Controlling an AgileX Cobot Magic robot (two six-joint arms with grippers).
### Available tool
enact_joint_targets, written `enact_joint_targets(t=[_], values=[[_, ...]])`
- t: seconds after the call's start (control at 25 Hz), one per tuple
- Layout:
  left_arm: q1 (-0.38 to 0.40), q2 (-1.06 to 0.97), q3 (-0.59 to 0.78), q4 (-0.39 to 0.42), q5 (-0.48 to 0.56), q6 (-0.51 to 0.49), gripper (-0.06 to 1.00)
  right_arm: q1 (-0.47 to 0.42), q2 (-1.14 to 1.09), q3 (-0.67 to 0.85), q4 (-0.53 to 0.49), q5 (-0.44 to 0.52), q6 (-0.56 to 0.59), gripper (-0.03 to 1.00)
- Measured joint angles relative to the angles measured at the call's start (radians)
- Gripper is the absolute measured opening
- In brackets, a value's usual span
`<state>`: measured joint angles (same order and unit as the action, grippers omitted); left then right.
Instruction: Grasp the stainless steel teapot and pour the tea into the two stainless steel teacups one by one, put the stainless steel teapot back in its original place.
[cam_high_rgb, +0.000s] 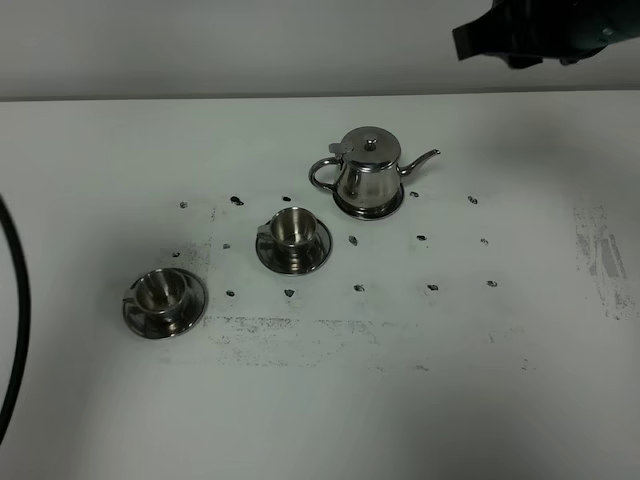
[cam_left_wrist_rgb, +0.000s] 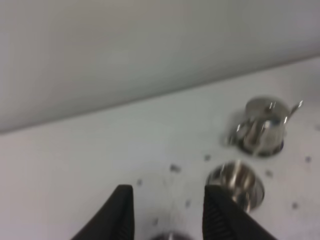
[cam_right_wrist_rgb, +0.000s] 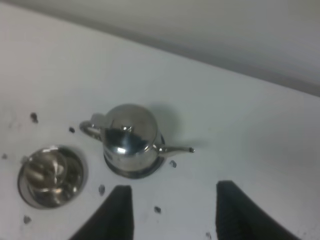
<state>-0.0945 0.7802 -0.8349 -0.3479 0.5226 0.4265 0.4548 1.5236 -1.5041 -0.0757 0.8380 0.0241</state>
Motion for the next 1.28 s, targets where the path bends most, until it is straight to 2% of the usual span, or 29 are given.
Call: enact_joint_targets(t=[0.12,0.28,0.48,0.8,1.04,1.28], values=[[0.000,-0.105,0.039,0.128,0.111,-0.117,0.33,0.054,0.000,0.045,-0.099,-0.006,0.060,0.37],[0.000,-0.237,0.082,0.198,0.274,-0.179,0.33,0.087,0.000,0.122,-0.150,-0.025,0.090,0.37],[0.000,-0.422,0.145,0.207,0.397,-0.188,0.33,0.090,0.000,0.185,-0.142,-0.046,0.096,0.37],[0.000,-0.652,0.281,0.207,0.483,-0.238,0.33,0.119,0.000,0.195,-0.065,-0.050,0.083,0.37],[0.000,-0.718,0.371,0.209,0.541,-0.300,0.33,0.209,0.000,0.195,-0.066,-0.076,0.080,0.37],[0.000,-0.722,0.376,0.209,0.541,-0.317,0.33,0.229,0.000,0.195,-0.069,-0.089,0.079,0.37]])
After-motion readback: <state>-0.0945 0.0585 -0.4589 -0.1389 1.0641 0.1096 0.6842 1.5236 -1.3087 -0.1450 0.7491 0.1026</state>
